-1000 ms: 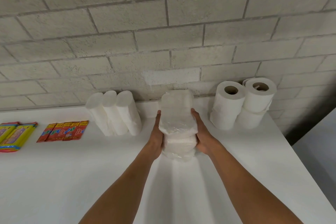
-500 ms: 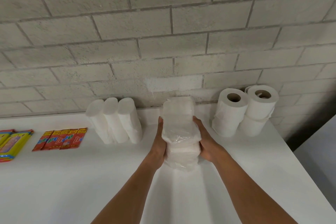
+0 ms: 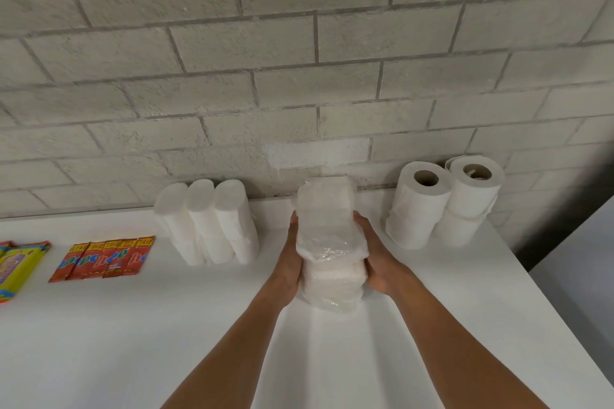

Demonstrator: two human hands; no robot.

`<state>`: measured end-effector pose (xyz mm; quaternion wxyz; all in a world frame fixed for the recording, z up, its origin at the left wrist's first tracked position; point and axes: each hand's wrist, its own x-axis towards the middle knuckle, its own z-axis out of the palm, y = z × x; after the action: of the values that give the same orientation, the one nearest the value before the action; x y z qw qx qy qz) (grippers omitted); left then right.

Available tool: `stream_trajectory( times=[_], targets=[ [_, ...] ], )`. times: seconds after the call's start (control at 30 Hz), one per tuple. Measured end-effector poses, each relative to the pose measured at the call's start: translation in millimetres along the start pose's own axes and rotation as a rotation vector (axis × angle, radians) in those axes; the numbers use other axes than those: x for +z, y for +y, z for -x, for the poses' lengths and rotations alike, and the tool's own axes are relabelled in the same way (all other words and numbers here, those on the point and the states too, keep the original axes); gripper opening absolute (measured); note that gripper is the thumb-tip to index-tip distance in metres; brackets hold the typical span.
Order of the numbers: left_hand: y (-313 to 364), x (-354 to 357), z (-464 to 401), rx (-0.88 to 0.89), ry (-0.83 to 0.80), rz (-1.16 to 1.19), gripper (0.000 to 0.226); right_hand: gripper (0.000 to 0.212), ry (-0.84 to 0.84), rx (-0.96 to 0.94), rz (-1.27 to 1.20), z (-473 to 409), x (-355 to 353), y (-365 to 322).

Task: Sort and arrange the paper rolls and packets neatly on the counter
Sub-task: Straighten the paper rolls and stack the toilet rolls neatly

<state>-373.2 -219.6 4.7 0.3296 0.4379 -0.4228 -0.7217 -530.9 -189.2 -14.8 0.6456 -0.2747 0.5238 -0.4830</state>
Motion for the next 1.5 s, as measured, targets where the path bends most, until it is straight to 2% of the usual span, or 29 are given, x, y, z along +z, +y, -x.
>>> stream_trajectory(
  times=[0.17,0.3,0.47,0.6,0.83,0.97,1.17,1.5],
  targets=[
    [6,-6,10,-0.004,0.106,-0.049,0.055,0.072,0.05,0.036,-0.017,12,-3,1],
    [3,-22,13,0.064,0.223,-0.169,0.057,0.11,0.209,0.076,-0.022,25,-11,3],
    [16,-32,40,0.215,0.26,-0.249,0.042,0.075,0.301,0.027,0.082,58,-3,3],
    [30,-23,76,0.315,0.2,-0.347,0.047,0.059,0.345,-0.011,0.185,87,-1,4],
    [44,4,119,0.572,0.104,-0.626,0.043,0.037,0.387,-0.183,0.265,148,-8,-9],
    [42,36,137,0.684,0.031,-0.701,0.043,0.031,0.449,-0.23,0.258,179,-35,-12],
    [27,90,130,0.668,-0.067,-0.683,0.057,0.035,0.561,-0.228,0.245,199,-90,-19],
    [-5,163,38,0.358,0.09,-0.703,0.098,0.058,0.594,-0.209,0.233,162,-195,-45]
  ],
)
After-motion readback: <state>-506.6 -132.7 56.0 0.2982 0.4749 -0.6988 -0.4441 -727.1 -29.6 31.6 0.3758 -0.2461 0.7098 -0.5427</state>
